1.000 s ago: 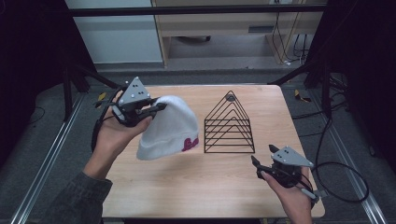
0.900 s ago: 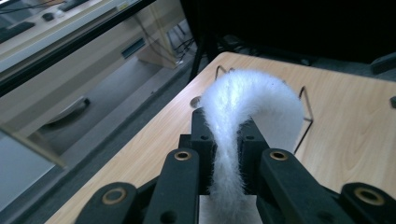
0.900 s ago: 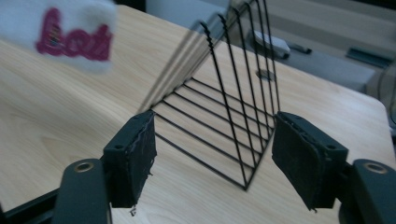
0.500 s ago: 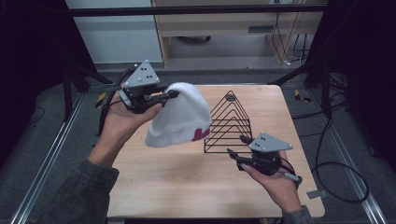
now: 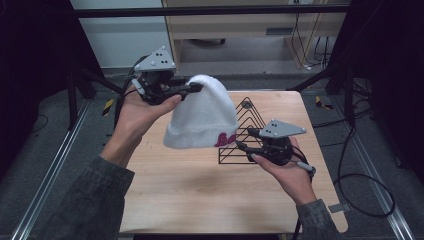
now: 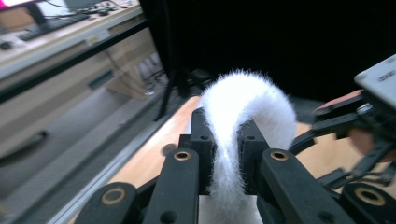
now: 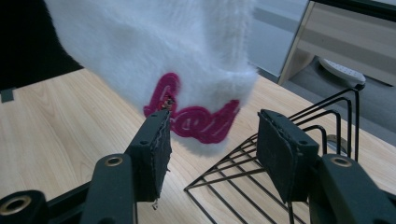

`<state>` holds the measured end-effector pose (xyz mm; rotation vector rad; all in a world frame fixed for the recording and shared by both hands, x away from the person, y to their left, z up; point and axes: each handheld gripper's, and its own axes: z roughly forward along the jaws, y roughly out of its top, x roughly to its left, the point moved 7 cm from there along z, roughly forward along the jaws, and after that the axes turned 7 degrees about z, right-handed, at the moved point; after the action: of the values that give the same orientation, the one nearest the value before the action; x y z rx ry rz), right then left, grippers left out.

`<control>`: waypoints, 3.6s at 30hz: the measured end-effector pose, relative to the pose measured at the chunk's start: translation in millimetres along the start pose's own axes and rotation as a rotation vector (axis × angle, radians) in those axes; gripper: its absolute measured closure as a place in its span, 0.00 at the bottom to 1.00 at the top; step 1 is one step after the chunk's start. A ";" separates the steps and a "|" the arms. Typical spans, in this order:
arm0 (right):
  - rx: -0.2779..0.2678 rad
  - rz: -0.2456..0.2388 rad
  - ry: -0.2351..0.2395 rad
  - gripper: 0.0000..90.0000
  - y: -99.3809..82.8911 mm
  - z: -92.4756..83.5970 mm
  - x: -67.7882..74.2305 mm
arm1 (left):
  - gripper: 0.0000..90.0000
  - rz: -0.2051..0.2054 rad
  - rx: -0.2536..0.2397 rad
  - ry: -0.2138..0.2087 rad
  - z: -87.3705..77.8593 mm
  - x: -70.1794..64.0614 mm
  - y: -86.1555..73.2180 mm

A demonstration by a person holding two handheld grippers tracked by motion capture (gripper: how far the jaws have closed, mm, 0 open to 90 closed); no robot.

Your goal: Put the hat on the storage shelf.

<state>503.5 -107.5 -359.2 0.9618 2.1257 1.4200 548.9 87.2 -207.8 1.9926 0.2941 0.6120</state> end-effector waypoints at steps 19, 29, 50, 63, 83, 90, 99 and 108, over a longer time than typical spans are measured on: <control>0.023 -0.006 0.011 0.39 16.4 8.8 -19.1 | 0.90 0.032 0.005 -0.011 18.8 -6.4 16.8; 0.036 -0.012 0.049 0.37 15.0 15.7 -17.4 | 0.90 0.024 -0.013 -0.018 19.3 -9.9 20.7; 0.027 0.033 0.112 0.43 21.8 17.3 -33.1 | 0.90 0.038 -0.034 -0.024 23.9 -11.6 36.4; 0.025 -0.006 0.070 0.81 31.7 11.1 -42.4 | 0.90 0.019 -0.056 -0.010 29.6 -5.9 37.4; -0.006 0.007 -0.075 0.81 27.6 -5.5 -88.7 | 0.90 0.022 -0.072 0.045 71.0 0.6 33.9; 0.000 0.018 -0.076 0.81 22.4 -5.2 -94.6 | 0.90 0.039 -0.071 0.057 79.7 -0.3 32.5; -0.008 0.037 -0.078 0.81 15.4 -10.7 -100.9 | 0.89 0.035 -0.076 0.043 87.4 -5.4 33.5; -0.022 0.050 -0.077 0.81 15.2 -20.6 -105.9 | 0.89 0.017 -0.090 0.039 91.2 -6.6 36.9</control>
<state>566.7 -194.5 -341.4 1.0508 2.0393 1.4038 590.3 -2.1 -212.3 1.9007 0.2687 0.6641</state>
